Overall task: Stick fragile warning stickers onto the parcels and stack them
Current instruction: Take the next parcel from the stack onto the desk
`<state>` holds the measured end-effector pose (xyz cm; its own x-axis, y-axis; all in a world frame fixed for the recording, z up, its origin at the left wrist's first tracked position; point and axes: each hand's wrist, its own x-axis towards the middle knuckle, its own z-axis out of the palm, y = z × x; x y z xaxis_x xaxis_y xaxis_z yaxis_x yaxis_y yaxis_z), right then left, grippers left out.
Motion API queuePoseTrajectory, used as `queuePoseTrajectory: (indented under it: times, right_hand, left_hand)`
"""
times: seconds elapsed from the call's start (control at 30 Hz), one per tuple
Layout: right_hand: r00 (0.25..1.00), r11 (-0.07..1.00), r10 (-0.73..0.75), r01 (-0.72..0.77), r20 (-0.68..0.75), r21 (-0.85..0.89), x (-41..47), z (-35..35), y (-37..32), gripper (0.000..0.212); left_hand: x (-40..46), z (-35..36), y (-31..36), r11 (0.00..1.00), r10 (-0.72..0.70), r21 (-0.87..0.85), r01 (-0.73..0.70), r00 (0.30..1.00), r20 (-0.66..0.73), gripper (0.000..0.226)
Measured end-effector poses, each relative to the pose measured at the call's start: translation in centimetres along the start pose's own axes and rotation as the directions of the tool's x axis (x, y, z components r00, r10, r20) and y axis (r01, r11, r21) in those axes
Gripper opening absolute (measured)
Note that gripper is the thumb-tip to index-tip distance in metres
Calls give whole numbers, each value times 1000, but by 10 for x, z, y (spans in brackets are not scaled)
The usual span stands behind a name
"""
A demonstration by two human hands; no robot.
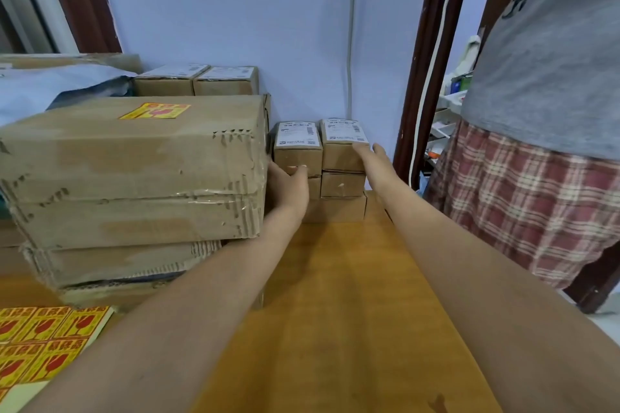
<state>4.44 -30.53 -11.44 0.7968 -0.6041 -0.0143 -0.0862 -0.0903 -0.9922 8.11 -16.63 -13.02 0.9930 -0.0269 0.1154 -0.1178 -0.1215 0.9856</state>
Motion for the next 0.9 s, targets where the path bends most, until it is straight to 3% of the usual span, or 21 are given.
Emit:
queuePoseTrajectory:
  times: [0.17,0.33,0.5,0.63,0.73,0.9]
  right_hand:
    - [1000,996,27,-28,12,83,7,-3,3,65]
    - [999,989,35,-33,-7,141,9,-6,-1,51]
    - [997,987,10,2,-73,163,8,-12,-9,41]
    - [995,980,-8,29,-102,199,-1,-23,-11,32]
    - [994,969,-8,35,-111,243,-14,-33,-9,28]
    - [986,962,8,37,-164,270,-41,-55,0,28]
  left_hand:
    - [5,6,0,1000,13,21,-13,1000,15,67]
    - [1,5,6,996,53,-70,-52,998,19,47]
    - [-10,1,8,975,111,-195,-105,994,18,46]
    - [-17,-1,8,943,110,-320,-94,994,30,16]
    - [-23,-4,9,924,40,-383,-2,995,92,32]
    - [-36,-8,8,939,-57,-332,89,993,106,40]
